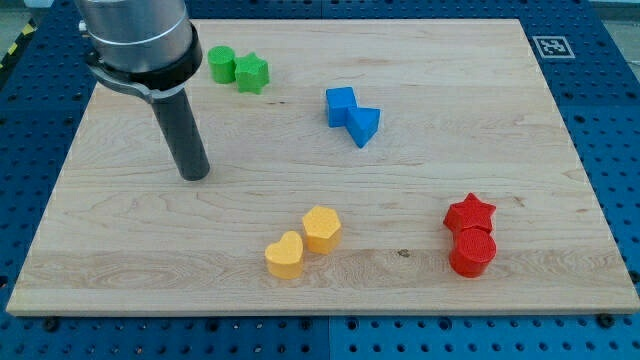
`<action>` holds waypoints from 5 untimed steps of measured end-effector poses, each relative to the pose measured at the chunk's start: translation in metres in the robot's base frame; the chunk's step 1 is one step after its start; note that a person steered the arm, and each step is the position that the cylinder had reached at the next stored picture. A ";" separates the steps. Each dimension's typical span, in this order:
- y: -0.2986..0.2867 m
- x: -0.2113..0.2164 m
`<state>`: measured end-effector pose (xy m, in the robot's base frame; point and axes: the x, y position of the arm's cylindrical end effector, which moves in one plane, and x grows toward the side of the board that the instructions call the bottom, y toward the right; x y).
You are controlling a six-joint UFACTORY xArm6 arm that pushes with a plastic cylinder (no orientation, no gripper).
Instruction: Separate the triangle from the cube
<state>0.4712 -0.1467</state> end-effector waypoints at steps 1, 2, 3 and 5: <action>0.003 0.000; 0.040 -0.004; 0.103 -0.016; 0.180 -0.016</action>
<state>0.4552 0.0329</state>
